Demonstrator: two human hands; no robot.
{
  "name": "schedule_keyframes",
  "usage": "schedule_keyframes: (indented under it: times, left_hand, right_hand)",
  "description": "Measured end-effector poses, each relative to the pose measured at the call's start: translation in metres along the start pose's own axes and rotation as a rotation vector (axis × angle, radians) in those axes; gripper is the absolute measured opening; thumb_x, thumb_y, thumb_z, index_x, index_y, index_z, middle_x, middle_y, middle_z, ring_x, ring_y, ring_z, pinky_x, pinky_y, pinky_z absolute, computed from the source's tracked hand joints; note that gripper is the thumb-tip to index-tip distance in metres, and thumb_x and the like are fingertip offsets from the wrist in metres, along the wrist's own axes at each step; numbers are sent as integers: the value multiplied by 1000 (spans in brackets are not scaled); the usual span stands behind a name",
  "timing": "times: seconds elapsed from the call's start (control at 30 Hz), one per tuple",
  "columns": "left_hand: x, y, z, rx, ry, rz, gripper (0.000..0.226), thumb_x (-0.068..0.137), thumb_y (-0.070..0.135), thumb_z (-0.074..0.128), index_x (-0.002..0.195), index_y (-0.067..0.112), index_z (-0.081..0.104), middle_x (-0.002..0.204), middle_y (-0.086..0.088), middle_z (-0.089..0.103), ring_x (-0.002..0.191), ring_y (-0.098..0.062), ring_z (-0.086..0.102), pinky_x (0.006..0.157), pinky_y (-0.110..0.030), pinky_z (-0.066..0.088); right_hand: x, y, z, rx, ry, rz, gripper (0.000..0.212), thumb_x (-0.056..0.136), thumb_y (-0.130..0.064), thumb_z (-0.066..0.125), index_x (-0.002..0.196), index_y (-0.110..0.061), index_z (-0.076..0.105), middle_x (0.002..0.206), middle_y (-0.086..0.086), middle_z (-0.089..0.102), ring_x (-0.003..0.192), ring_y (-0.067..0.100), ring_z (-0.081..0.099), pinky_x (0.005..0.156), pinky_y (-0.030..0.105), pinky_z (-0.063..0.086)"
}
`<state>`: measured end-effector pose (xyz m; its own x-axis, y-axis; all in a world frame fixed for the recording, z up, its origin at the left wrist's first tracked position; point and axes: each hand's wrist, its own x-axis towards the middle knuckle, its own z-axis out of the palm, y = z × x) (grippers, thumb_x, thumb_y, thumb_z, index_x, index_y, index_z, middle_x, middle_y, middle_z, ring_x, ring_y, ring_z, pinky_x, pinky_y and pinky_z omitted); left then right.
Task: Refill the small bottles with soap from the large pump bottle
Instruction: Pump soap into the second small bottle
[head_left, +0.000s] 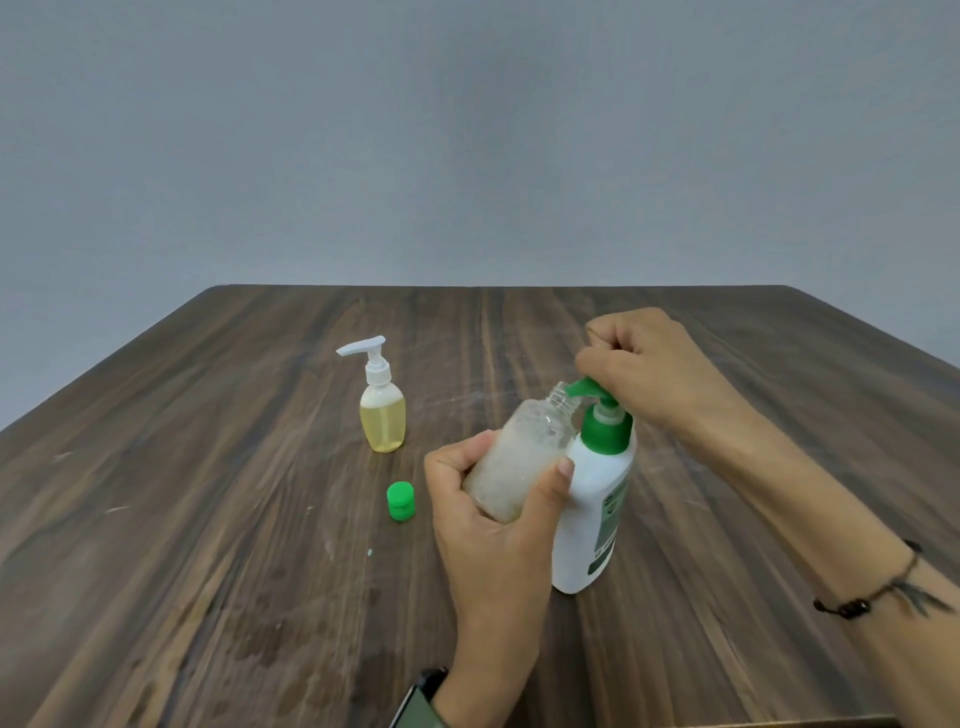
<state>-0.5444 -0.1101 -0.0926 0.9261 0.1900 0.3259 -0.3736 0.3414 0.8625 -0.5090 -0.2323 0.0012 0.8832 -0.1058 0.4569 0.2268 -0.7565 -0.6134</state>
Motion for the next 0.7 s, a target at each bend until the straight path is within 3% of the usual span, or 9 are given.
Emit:
schedule_keyframes:
  times: [0.17, 0.33, 0.57, 0.7]
  left_hand:
    - [2, 3, -6, -7, -30, 27, 46, 48, 38, 77, 87, 35, 52, 84, 32, 59, 74, 7, 61, 59, -12, 49]
    - [3, 8, -5, -3, -98, 43, 48, 52, 26, 81, 91, 27, 52, 85, 31, 61, 73, 8, 61, 59, -11, 49]
    - [3, 5, -7, 6, -113, 34, 46, 50, 36, 78, 88, 35, 53, 85, 25, 63, 74, 4, 62, 61, -14, 50]
    - [9, 7, -8, 10, -131, 47, 48, 49, 38, 76, 91, 30, 52, 86, 30, 61, 76, 6, 61, 62, -14, 51]
  right_hand:
    - [-1, 4, -5, 31, 7, 26, 40, 72, -5, 53, 46, -16, 25, 39, -7, 26, 39, 7, 28, 37, 12, 24]
    - [-2, 0, -8, 22, 21, 15, 37, 72, -5, 53, 48, -14, 27, 45, -4, 28, 40, 8, 29, 39, 12, 27]
    - [-9, 4, -1, 35, -29, 15, 37, 74, -6, 53, 49, -15, 27, 48, -2, 30, 42, 7, 27, 45, 18, 24]
    - [-6, 2, -1, -4, -5, -10, 36, 73, -6, 53, 49, -14, 28, 47, -4, 29, 42, 8, 28, 43, 15, 24]
